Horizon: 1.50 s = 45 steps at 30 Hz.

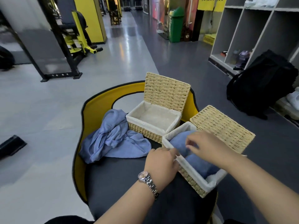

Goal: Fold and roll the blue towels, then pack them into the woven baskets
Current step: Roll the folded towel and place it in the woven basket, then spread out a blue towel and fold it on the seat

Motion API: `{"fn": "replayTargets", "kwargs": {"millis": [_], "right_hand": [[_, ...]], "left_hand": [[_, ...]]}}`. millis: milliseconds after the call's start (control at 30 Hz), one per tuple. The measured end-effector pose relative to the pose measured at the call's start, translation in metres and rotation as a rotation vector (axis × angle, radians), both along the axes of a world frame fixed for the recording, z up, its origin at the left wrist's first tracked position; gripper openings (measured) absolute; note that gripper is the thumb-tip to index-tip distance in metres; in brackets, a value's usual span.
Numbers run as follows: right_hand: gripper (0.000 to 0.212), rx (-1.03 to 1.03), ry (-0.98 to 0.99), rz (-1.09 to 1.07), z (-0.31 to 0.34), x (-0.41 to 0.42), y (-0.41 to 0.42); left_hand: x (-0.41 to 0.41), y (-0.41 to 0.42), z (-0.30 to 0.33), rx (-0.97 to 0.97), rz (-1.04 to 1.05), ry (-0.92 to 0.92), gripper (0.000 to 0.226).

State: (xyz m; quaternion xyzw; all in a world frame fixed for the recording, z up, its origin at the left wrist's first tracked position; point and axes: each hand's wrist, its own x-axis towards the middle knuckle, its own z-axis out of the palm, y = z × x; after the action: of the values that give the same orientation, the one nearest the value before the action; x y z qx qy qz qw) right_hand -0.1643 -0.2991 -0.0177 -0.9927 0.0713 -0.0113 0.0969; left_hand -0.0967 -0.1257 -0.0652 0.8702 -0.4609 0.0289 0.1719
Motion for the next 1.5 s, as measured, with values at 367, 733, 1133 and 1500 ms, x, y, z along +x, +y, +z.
{"fn": "replayTargets", "kwargs": {"millis": [367,733,1133,1500], "right_hand": [[0.018,0.045,-0.036,0.331,-0.02,0.084,0.118],[0.018,0.1,0.05,0.325,-0.055,0.116,0.143],[0.005,0.408,-0.143,0.045,-0.052,0.12,0.133],[0.016,0.261,0.162,0.166,-0.037,0.095,0.107]], "left_hand": [[0.12,0.144,-0.018,0.146,0.386,0.105,0.023],[0.147,0.138,-0.05,0.48,0.314,-0.087,0.04],[0.086,0.11,0.022,-0.52,0.04,0.264,0.029],[0.117,0.12,-0.008,0.175,0.024,0.364,0.011]]}}
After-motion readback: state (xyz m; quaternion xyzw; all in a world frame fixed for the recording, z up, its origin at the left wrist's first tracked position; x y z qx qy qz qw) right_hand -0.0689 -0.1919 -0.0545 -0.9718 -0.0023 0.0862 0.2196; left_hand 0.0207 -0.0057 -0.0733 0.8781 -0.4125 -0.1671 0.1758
